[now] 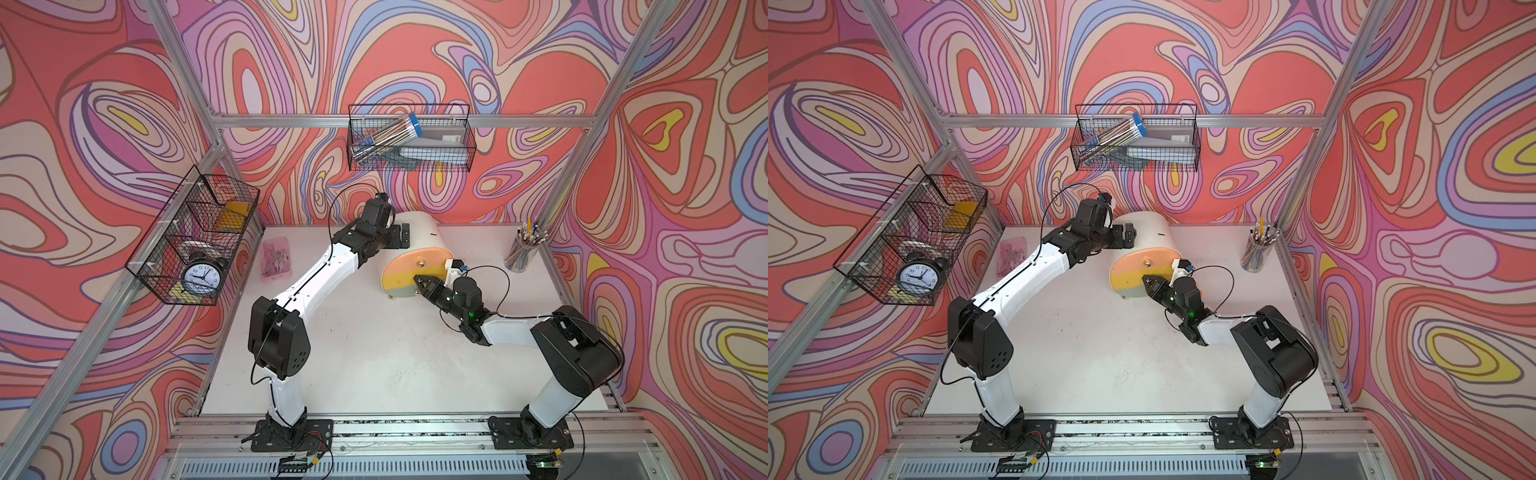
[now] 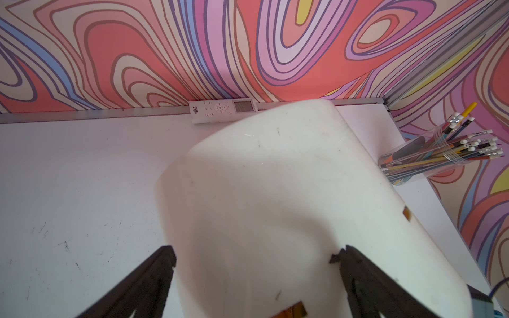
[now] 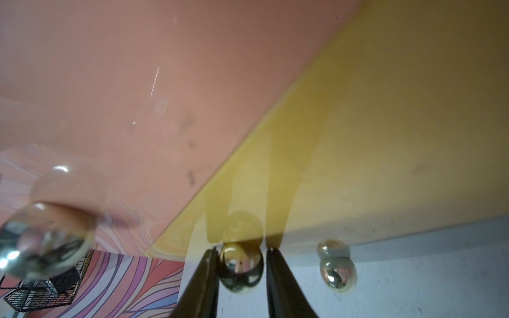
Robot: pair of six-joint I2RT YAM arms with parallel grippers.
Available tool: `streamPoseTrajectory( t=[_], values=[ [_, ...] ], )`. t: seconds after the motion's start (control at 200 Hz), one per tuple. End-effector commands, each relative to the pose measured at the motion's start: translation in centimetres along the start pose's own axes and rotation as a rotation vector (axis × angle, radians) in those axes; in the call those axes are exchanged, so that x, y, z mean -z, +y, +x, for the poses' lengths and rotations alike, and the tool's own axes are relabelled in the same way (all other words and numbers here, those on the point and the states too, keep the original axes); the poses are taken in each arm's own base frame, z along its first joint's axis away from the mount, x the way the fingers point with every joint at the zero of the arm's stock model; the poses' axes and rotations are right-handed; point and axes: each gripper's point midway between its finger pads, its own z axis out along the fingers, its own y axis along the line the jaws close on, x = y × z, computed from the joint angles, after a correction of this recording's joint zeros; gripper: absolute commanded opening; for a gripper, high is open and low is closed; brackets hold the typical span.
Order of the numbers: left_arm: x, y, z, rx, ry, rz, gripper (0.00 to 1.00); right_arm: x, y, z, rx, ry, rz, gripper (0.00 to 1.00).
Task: Put the paint cans in the drawer according to color
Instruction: Open the drawer in the storage box.
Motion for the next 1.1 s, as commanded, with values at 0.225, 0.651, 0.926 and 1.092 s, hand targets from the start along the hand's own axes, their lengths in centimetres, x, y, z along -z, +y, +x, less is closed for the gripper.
streamPoseTrajectory(
  t=[0.225, 0.651, 0.926, 1.092],
  values=[
    [-1.4, 1.4, 5.7, -0.045, 0.19, -0.049, 0.99, 0.0, 0.2, -2.0, -0.015, -0.108, -0.005, 0.24],
    [-1.9, 1.6, 6.1, -0.033, 0.199, -0.056, 0.99, 2.4, -0.2, -0.2, -0.034, -0.105, 0.044, 0.18],
    [-1.7, 1.7, 6.0, -0.039, 0.197, -0.063, 0.99, 5.4, 0.1, 2.1, -0.019, -0.068, 0.09, 0.18],
    [-1.5, 1.8, 5.9, -0.04, 0.195, -0.067, 0.99, 7.1, -0.3, 4.0, -0.004, -0.033, 0.125, 0.18]
  ],
)
